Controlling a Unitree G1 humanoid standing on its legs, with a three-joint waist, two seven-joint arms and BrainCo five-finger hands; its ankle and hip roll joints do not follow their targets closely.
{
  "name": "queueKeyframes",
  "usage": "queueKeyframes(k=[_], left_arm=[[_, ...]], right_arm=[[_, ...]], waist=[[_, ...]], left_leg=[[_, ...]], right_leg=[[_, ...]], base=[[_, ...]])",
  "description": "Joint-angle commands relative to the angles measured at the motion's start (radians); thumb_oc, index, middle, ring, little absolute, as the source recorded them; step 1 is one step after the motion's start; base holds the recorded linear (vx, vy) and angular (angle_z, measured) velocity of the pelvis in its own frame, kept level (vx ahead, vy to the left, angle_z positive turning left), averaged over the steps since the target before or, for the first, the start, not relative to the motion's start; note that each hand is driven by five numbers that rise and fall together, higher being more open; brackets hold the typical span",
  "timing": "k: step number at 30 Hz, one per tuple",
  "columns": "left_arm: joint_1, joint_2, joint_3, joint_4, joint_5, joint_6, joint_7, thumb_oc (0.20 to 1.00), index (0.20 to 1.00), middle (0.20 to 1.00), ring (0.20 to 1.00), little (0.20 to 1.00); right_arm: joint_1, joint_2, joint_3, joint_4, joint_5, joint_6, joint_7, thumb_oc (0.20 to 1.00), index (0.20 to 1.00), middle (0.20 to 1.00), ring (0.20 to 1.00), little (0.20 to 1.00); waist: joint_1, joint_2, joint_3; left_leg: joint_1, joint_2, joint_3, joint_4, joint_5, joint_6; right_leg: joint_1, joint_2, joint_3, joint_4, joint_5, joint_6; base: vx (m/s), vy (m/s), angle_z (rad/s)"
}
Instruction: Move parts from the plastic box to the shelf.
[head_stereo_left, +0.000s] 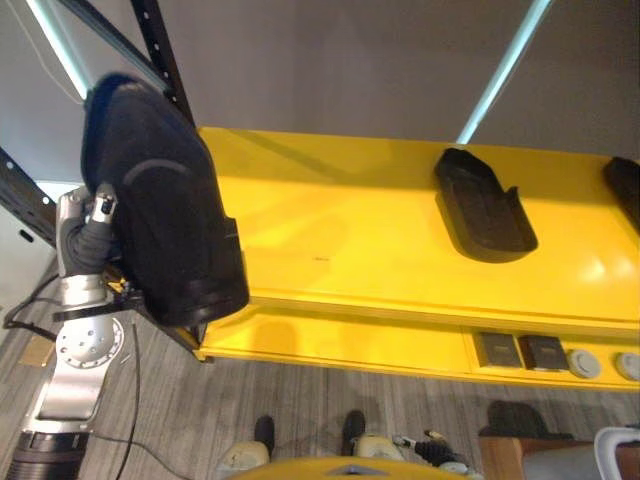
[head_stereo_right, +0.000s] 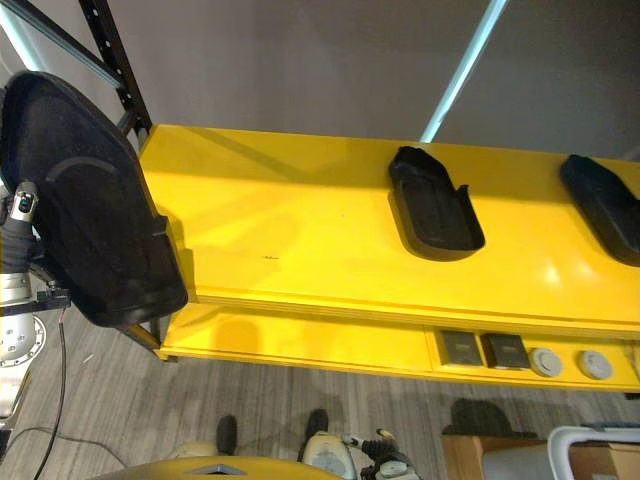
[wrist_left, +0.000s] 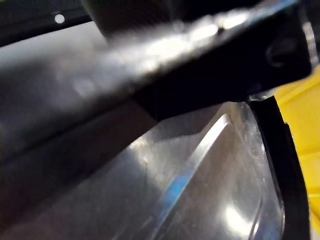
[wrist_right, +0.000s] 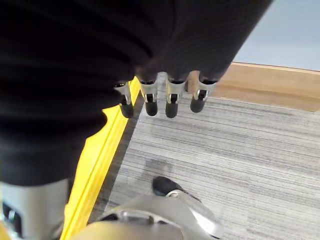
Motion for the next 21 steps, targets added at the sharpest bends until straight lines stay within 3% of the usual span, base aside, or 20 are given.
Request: queueKeyframes(k=[1,6,10,21], left_arm=[[-0.076,0.017,0.021,-0.041,-0.129,-0.012,-0.079,0.200,0.200,0.200,0.200,0.200],[-0.183,0.107,-0.051,0.101,-0.236,0.019,-0.190,0.200,0.200,0.200,0.200,0.200],[-0.290,0.125,-0.119,0.242,-0.315,0.051,-0.231,0.200,0.200,0.200,0.200,0.200],[-0.668,0.243,-0.333,0.614,-0.392,0.126,-0.261,0.200,0.200,0.200,0.200,0.200]], right_arm=[[-0.026,-0.005,0.027,0.016,0.033,0.000,0.016,1.000,1.000,1.000,1.000,1.000],[-0.010,-0.018,0.045,0.007,0.030,0.003,0.057,1.000,1.000,1.000,1.000,1.000],[0.000,-0.012,0.073,0.004,0.021,0.005,0.078,1.000,1.000,1.000,1.000,1.000],[-0.045,-0.011,0.129,-0.048,0.051,-0.002,0.099,1.000,1.000,1.000,1.000,1.000]], waist=[[-0.030,-0.014,-0.020],[-0.066,-0.010,-0.033],[-0.093,-0.008,-0.046],[-0.135,-0.010,0.005]], left_leg=[[0.018,0.085,-0.018,-0.007,-0.069,-0.039],[0.017,0.103,0.008,-0.007,-0.077,-0.053],[0.018,0.113,0.020,-0.007,-0.082,-0.059],[-0.057,0.122,0.044,-0.007,-0.060,-0.061]], right_leg=[[0.119,0.001,0.001,-0.100,-0.080,0.046],[0.118,0.015,0.023,-0.122,-0.080,0.048],[0.116,0.020,0.035,-0.122,-0.090,0.050],[0.019,0.033,0.074,-0.122,-0.063,0.059]], base=[[0.11,-0.030,-0.08],[0.09,-0.011,-0.12],[0.06,-0.006,-0.18],[-0.05,-0.006,-0.10]])
